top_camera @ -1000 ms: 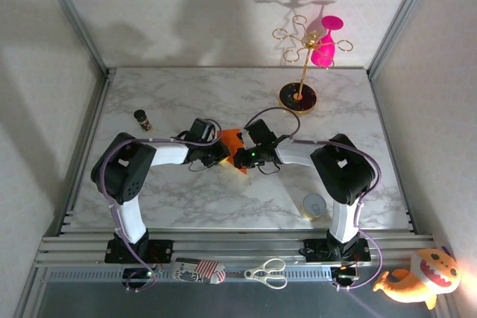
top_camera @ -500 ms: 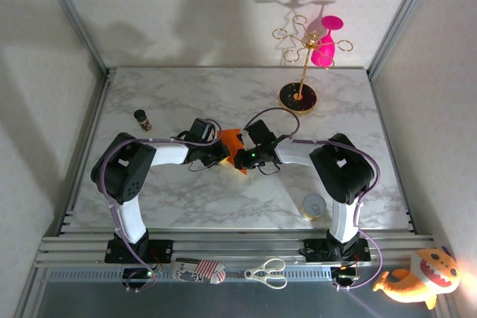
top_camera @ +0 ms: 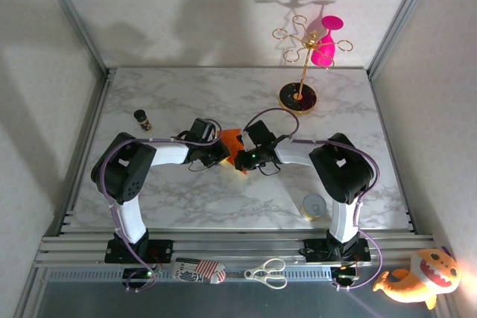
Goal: Fold a paper plane with a square sheet of paper (pick it up from the middle)
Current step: Third fold the triangle at the center of the table.
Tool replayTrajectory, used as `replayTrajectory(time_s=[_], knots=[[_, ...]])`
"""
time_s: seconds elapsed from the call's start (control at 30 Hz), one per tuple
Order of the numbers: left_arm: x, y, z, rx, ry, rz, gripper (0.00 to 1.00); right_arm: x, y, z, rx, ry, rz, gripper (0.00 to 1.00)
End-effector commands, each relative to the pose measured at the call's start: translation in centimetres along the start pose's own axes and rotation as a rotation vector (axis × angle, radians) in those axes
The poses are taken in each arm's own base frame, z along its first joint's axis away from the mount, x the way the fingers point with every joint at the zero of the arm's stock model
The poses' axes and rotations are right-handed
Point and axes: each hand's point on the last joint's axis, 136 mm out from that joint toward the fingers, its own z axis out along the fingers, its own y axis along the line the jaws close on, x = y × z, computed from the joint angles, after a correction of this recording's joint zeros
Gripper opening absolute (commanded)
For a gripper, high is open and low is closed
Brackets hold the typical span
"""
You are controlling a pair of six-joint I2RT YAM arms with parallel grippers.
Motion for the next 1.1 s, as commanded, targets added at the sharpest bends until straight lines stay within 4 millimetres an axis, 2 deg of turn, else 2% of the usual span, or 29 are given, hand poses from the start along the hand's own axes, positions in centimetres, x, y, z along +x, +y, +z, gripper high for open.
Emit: replayTrajectory(time_s=[0.0,0.3,0.4,0.47,0.73,0.8,0.97,1.07], knots=[[0.6,5.0,0.9,-0.179,0.005,-0.036,0.12,3.3,-1.5,-0.4,0.066,0.104,0.016,0.05],[0.7,5.1,0.9,-0.18,0.011,-0.031,0.11,4.9,-2.0,-1.2,0.095,0.139,0.016,0.05],[0.7,5.1,0.9,-0.181,0.012,-0.03,0.11,5.7,-2.6,-1.4,0.115,0.154,0.023,0.06],[0.6,5.0,0.9,-0.18,0.011,-0.027,0.11,5.8,-3.7,-1.9,0.138,0.147,0.049,0.05],[0.5,4.6,0.8,-0.173,0.012,-0.022,0.11,7.1,-4.3,-3.1,0.167,0.132,0.083,0.05],[0.5,4.4,0.9,-0.167,0.015,-0.019,0.11,6.0,-3.8,-3.7,0.162,0.089,0.073,0.05],[0.3,3.8,0.8,-0.152,0.015,-0.011,0.11,0.4,0.2,-6.1,0.057,-0.134,0.01,0.06],[0.3,3.8,0.8,-0.152,0.015,-0.012,0.11,-1.2,1.8,-6.6,0.01,-0.194,-0.026,0.12]])
